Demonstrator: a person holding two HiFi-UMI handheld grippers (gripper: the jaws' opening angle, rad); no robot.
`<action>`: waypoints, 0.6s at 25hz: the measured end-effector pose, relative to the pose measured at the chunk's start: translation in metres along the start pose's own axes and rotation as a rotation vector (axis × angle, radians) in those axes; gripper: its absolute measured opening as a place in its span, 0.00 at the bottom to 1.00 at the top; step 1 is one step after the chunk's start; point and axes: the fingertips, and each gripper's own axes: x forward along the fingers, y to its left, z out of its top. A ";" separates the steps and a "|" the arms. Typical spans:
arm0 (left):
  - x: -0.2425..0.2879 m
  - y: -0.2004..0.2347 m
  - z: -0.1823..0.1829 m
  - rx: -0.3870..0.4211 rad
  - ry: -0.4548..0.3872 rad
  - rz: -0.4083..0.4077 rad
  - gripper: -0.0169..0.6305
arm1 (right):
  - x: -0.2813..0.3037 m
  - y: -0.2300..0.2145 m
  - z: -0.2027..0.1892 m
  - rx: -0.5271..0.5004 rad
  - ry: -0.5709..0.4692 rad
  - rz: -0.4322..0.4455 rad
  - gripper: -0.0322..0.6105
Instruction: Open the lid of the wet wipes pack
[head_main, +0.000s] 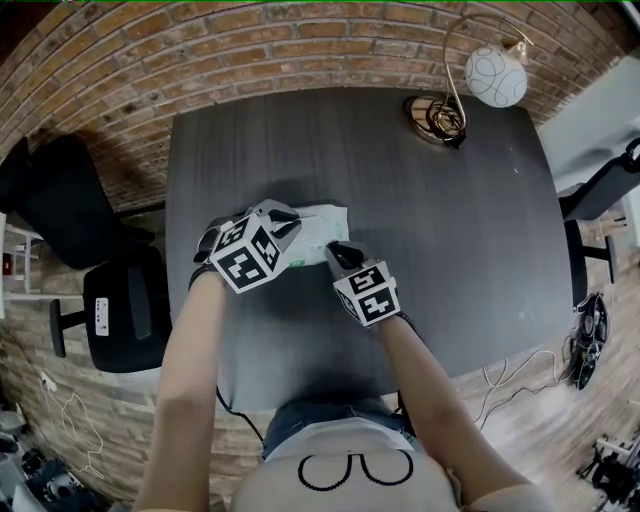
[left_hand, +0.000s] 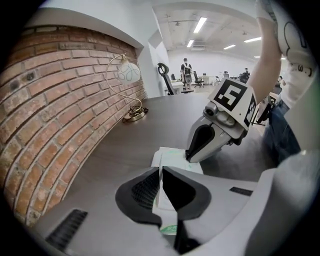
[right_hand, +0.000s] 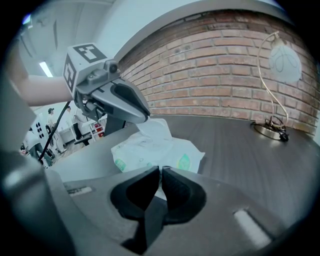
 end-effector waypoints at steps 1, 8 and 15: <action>0.000 0.003 0.000 0.002 -0.001 0.011 0.05 | 0.000 0.000 0.000 0.001 0.001 0.000 0.08; 0.001 0.021 0.001 -0.023 -0.017 0.045 0.05 | 0.000 0.001 0.000 0.003 0.011 0.000 0.08; 0.013 0.047 -0.004 -0.055 -0.022 0.119 0.07 | 0.001 0.001 0.001 0.010 0.005 -0.010 0.08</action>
